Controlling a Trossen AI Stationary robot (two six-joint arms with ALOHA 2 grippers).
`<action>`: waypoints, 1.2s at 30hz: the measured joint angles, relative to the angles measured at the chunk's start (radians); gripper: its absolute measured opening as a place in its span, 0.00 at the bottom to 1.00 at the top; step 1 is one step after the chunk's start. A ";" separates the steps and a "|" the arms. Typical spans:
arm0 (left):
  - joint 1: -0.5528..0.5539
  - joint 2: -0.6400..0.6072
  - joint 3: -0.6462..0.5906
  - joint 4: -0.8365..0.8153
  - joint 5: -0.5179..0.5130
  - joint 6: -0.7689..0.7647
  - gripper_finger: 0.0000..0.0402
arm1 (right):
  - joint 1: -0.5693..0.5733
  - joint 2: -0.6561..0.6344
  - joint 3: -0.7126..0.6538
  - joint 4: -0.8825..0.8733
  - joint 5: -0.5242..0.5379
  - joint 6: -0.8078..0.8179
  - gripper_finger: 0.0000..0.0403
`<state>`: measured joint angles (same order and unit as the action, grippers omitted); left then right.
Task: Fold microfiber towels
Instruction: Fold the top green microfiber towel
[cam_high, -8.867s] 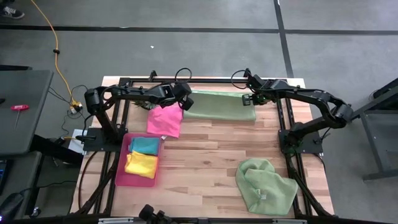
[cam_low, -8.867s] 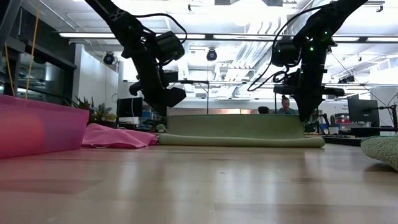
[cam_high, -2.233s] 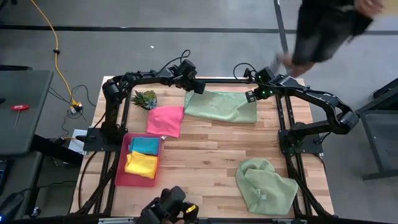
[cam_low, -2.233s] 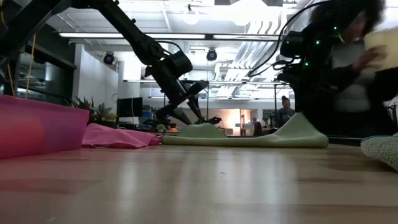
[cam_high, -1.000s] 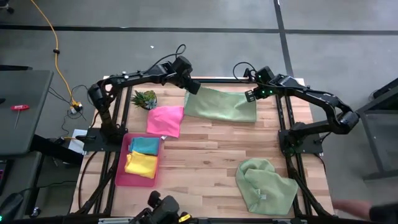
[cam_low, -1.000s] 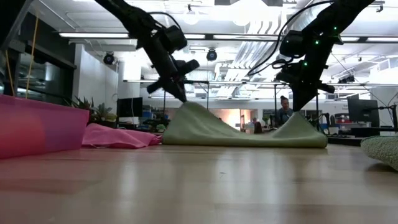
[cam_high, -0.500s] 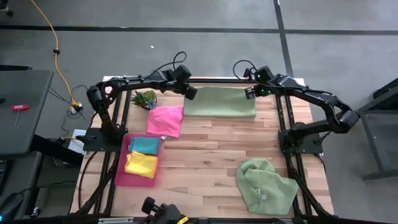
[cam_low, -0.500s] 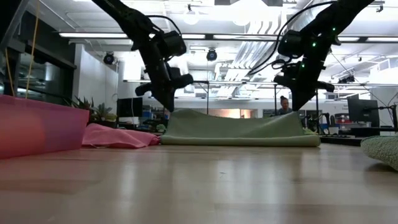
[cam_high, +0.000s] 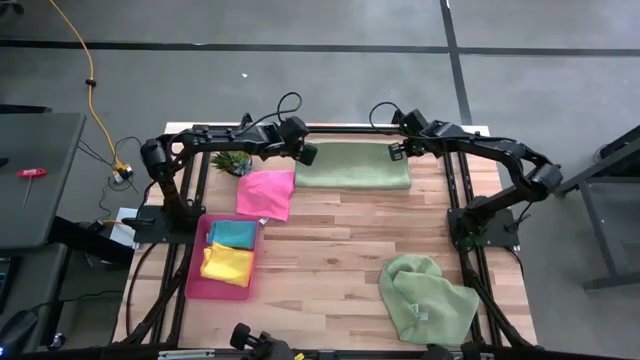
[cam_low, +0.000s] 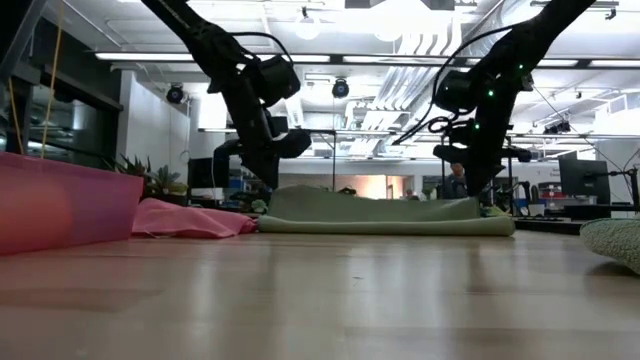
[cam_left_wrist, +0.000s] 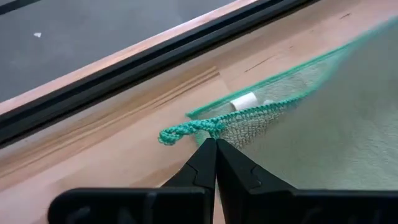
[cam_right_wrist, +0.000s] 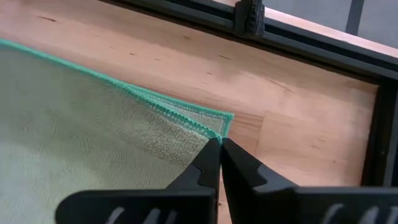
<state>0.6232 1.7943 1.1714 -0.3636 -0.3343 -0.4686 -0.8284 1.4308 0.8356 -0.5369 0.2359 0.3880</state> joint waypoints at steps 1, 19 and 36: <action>-0.001 0.000 0.000 0.003 0.000 -0.001 0.00 | 0.000 0.003 0.000 0.003 0.000 0.005 0.00; -0.010 0.000 0.000 0.039 -0.061 0.079 0.03 | -0.002 0.009 0.000 0.007 0.001 0.049 0.00; 0.033 -0.006 0.003 0.017 0.017 0.117 0.25 | -0.022 0.008 0.000 0.031 0.046 0.039 0.31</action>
<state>0.6564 1.7886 1.1740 -0.3470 -0.3174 -0.3515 -0.8509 1.4391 0.8356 -0.5064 0.2816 0.4271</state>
